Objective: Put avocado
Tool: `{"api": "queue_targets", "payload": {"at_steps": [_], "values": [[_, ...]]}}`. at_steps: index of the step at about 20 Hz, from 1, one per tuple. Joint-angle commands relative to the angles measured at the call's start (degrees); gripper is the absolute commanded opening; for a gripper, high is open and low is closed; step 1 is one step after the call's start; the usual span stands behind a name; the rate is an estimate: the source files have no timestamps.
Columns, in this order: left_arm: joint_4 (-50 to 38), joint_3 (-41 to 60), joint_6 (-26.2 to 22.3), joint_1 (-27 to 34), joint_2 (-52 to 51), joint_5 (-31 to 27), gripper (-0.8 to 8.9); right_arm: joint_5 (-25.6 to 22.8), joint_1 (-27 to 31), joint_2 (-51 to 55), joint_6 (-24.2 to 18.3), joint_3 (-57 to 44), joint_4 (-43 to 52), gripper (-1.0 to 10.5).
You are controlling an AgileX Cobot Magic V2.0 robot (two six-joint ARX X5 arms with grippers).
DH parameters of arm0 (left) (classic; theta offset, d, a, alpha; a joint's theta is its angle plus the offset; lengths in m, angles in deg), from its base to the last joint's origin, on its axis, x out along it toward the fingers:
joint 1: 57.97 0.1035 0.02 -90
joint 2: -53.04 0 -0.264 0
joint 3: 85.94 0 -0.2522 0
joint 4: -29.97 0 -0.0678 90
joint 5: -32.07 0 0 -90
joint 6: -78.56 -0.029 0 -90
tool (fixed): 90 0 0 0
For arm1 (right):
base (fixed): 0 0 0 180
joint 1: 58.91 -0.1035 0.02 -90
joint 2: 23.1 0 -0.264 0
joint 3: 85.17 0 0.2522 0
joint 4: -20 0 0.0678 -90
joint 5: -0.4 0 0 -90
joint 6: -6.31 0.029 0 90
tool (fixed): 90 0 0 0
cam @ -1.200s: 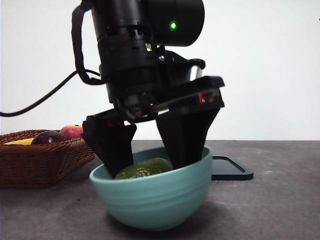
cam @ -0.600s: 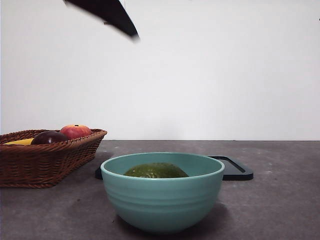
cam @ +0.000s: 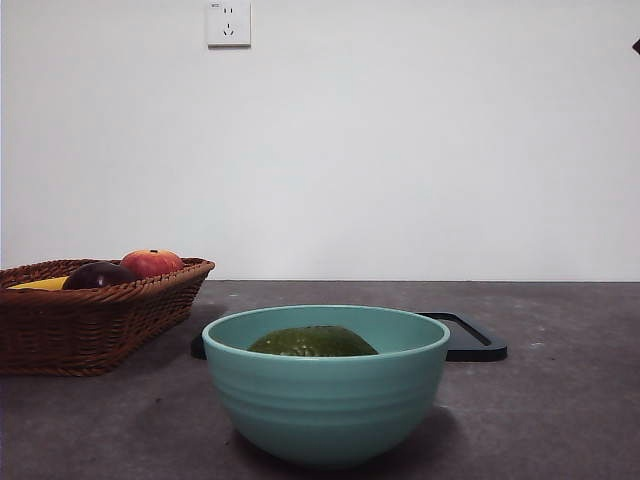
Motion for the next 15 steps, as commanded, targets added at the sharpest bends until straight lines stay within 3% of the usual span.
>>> {"api": "queue_targets", "payload": {"at_steps": [1, 9, 15], "values": [[0.13, 2.05, -0.81, -0.55, -4.59, -0.37, 4.67, -4.02, -2.71, -0.44, 2.25, 0.9, 0.35, 5.5], [0.66, 9.57, 1.31, -0.55, -11.8, -0.37, 4.67, -15.04, -17.99, -7.41, 11.54, 1.18, 5.46, 5.5], [0.39, 9.57, 1.31, -0.55, -11.74, -0.37, 4.67, -24.94, -30.53, -24.92, 12.33, 4.85, 5.44, 5.5]]}}
